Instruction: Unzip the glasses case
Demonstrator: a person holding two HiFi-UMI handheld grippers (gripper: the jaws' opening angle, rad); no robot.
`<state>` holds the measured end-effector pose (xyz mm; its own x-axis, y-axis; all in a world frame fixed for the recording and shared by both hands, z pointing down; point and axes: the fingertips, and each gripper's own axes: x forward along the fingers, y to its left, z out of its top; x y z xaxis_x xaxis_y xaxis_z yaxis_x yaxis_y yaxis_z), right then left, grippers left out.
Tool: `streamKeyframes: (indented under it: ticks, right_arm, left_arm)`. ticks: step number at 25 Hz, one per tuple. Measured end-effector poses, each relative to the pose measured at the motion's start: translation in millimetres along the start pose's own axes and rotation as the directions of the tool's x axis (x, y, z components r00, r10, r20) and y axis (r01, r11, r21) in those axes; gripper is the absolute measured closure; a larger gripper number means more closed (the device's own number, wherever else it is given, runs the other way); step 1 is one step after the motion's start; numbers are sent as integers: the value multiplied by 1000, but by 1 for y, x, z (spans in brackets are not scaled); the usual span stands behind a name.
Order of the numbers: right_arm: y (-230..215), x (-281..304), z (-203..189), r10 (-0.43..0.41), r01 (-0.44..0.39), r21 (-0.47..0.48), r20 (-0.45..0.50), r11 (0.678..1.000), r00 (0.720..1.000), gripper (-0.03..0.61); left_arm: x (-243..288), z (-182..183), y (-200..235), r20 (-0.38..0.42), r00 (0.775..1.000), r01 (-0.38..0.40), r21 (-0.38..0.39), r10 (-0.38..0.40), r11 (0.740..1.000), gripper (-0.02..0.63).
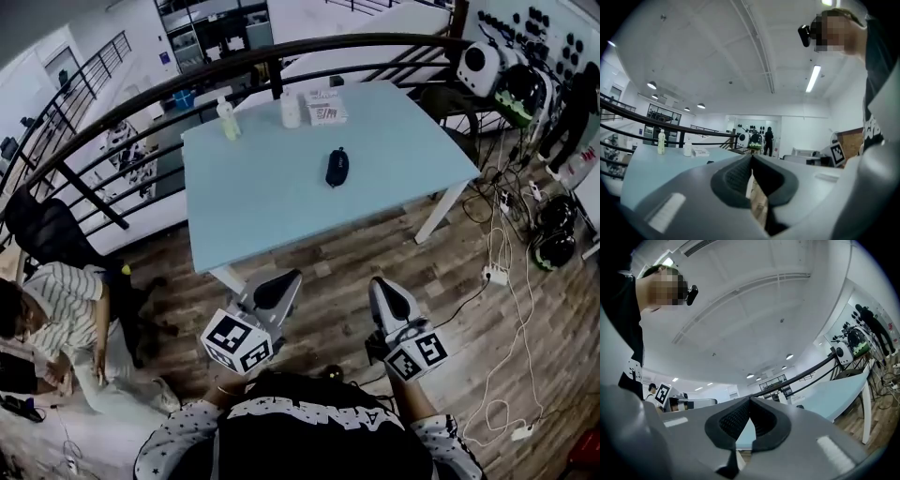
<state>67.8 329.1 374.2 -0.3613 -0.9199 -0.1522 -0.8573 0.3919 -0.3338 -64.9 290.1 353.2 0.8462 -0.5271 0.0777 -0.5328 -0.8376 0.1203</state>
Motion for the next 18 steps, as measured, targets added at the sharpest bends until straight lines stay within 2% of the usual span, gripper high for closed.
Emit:
streamKeyframes:
  ticks: [4,10,15,18]
  right_arm:
    - [-10,9,-5,76,-75,25,-24,997,997,581]
    - [-4,22,-9,180,-177,58,-52,983,982,581]
    - [-6,20,-10,174,-169,65,-67,983,983,581]
    - [-13,16,-10,142,-139,48,-78,989,987,581]
  left_arm:
    - [-4,-5,3,-8,995,-96,-10,96,995,614]
    - [-13,-1,6,-5,981,-194,-1,194,981,614]
    - [-14,-3,6,-14,979,-203,-19,203,979,614]
    - [-3,-11,13,-28,983,-184,-61,183,981,614]
